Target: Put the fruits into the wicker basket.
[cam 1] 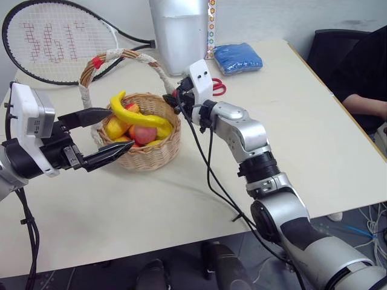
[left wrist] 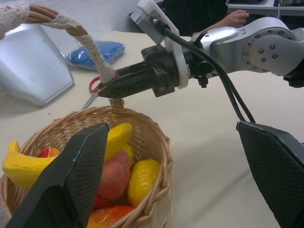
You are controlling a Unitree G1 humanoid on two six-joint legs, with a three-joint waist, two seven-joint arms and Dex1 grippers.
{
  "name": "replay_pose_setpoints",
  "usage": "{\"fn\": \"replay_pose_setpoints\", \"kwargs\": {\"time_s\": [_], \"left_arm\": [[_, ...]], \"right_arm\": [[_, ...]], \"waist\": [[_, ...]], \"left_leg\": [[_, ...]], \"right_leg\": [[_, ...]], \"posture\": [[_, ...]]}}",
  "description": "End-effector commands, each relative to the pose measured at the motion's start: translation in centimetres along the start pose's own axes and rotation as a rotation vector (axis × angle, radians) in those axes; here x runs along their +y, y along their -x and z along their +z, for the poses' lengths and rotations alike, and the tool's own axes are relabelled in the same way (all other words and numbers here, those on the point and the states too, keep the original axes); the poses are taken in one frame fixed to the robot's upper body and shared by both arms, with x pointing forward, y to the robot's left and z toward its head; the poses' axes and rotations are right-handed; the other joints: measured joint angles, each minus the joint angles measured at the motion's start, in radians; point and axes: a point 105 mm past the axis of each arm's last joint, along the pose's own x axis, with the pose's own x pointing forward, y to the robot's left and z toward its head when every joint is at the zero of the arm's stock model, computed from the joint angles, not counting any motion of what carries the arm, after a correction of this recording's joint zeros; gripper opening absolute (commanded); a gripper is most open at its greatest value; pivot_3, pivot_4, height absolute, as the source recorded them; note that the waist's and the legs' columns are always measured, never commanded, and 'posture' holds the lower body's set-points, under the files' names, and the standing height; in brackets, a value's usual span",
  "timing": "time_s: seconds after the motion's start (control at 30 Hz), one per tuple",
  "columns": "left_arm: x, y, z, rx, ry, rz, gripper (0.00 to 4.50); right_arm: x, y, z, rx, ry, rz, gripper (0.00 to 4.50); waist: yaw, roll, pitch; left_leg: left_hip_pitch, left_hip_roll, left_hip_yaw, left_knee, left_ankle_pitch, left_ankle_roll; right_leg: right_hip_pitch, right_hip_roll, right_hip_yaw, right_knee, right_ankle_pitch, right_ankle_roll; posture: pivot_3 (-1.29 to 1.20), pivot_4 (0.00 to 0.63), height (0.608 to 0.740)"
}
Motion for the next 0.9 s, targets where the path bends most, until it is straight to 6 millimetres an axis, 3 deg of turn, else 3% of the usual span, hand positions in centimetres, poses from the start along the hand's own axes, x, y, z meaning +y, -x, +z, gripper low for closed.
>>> {"fn": "replay_pose_setpoints", "kwargs": {"time_s": [0.03, 0.23, 0.37, 0.43, 0.53, 0.6, 0.7, 0.87, 0.9], "left_arm": [[-0.3, -0.3, 1.0, -0.035, -0.044, -0.016, 4.5], [-0.2, -1.1, 1.1, -0.059, -0.033, -0.044, 4.5], [-0.3, -2.6, 0.8, -0.085, -0.02, -0.097, 4.5], [-0.4, -3.3, 1.0, -0.106, -0.015, -0.133, 4.5], [-0.5, -3.9, 0.8, -0.115, -0.01, -0.16, 4.5], [-0.8, -4.4, 0.7, -0.125, -0.001, -0.193, 4.5], [-0.9, -4.9, 0.7, -0.137, 0.005, -0.223, 4.5], [-0.6, -5.5, 0.8, -0.148, 0.007, -0.254, 4.5], [-0.6, -5.6, 0.8, -0.148, 0.007, -0.261, 4.5]], "right_arm": [[0.5, 0.6, 2.1, -0.095, 0.049, 0.015, 0.21], [-1.1, 4.1, 4.6, -0.174, 0.139, -0.014, 0.21], [-4.2, 9.3, 6.5, -0.165, 0.232, -0.085, 0.21], [-6.0, 12.3, 6.3, -0.094, 0.308, -0.126, 0.21], [-7.7, 15.1, 6.3, -0.049, 0.337, -0.182, 0.21], [-11.2, 19.2, 6.1, -0.019, 0.303, -0.333, 0.21], [-14.0, 23.0, 5.4, -0.004, 0.245, -0.47, 0.21], [-16.5, 26.5, 2.9, 0.007, 0.18, -0.611, 0.21], [-16.7, 27.0, 2.5, 0.003, 0.168, -0.627, 0.56]], "waist": [[-0.002, 0.0, 0.0], [0.011, 0.0, 0.0], [0.032, 0.0, 0.0], [0.043, 0.0, 0.0], [0.053, 0.0, 0.0], [0.051, 0.0, 0.0], [0.052, 0.0, 0.0], [0.048, 0.0, 0.0], [0.048, 0.0, 0.0]], "left_leg": [[0.0, 0.0, 0.0, 0.0, 0.0, 0.0], [-0.001, 0.0, -0.001, 0.0, 0.0, 0.0], [-0.001, -0.001, 0.0, 0.0, 0.0, 0.0], [-0.001, -0.002, 0.001, 0.001, 0.0, 0.0], [-0.001, -0.002, 0.003, 0.001, 0.0, 0.001], [0.0, -0.002, 0.003, 0.001, 0.0, 0.001], [0.0, -0.002, 0.004, 0.001, 0.0, 0.001], [0.002, -0.002, 0.004, 0.001, 0.0, 0.0], [0.003, -0.002, 0.004, 0.001, 0.0, 0.0]], "right_leg": [[0.0, 0.0, 0.0, 0.0, 0.0, 0.0], [0.0, 0.0, 0.0, 0.0, 0.0, 0.0], [0.0, 0.0, -0.001, -0.001, 0.0, 0.0], [0.0, 0.0, -0.001, -0.003, 0.0, 0.0], [0.001, 0.002, -0.001, -0.006, 0.0, 0.0], [0.001, 0.002, 0.0, -0.006, 0.0, 0.0], [0.001, 0.003, 0.001, -0.006, 0.0, 0.001], [0.001, 0.003, 0.003, -0.004, 0.0, 0.001], [0.001, 0.004, 0.003, -0.004, 0.0, 0.001]], "posture": [[0.0, 0.15, 0.74], [0.0, 0.15, 0.74], [0.0, 0.15, 0.74], [0.0, 0.15, 0.74], [0.0, 0.15, 0.74], [0.0, 0.15, 0.74], [0.0, 0.15, 0.74], [0.0, 0.15, 0.74], [0.0, 0.15, 0.74]]}}
